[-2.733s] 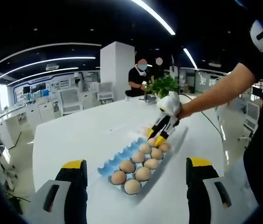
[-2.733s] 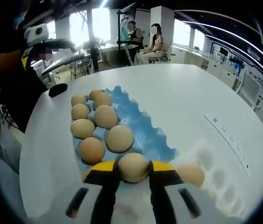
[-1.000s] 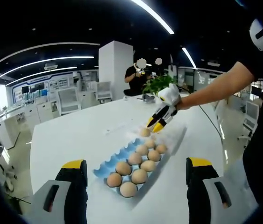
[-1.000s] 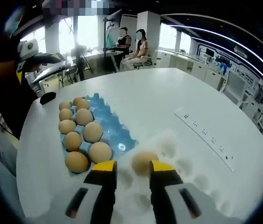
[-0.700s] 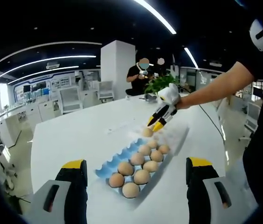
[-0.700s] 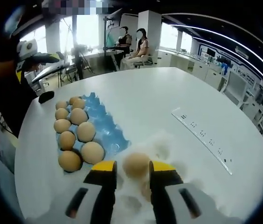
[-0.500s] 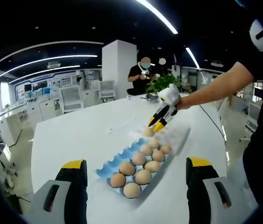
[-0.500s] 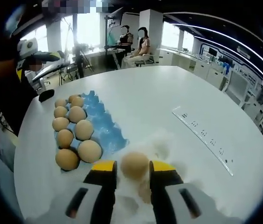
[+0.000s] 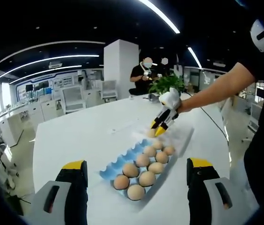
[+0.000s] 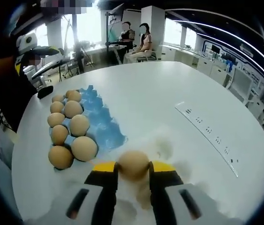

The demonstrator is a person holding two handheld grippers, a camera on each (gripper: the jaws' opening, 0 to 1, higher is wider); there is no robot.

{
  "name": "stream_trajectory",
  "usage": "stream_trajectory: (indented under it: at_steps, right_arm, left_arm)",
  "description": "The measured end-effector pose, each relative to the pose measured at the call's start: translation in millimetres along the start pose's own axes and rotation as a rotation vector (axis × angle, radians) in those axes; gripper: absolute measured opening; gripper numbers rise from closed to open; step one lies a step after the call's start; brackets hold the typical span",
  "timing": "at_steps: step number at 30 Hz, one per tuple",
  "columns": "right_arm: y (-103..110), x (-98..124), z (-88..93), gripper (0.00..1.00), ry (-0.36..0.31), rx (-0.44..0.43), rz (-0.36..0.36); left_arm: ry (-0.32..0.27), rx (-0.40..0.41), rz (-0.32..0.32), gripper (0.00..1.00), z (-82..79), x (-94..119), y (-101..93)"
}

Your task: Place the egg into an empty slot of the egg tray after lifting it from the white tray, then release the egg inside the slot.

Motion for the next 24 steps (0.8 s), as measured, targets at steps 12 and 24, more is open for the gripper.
stream_trajectory:
  at_steps: [12, 24]
  right_arm:
    - [0.9, -0.5, 0.5, 0.27, 0.008, 0.005, 0.009]
    - [2.3, 6.0, 0.6, 0.25, 0.008, 0.012, 0.021]
  left_arm:
    - [-0.003, 0.005, 0.005, 0.90, 1.8, -3.6, 1.1]
    - [-0.002, 0.002, 0.006, 0.90, 2.3, -0.9, 0.1]
Point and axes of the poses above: the point that each gripper's makers call its tool centre point, and the gripper's own axes: x roughly backward along the fingers, y roughly to its left, z roughly out of its underside, the point moved 10 cm from there along x, roughly backward along the fingers, and after that the axes turned 11 degrees about y, right-handed, at the moved point
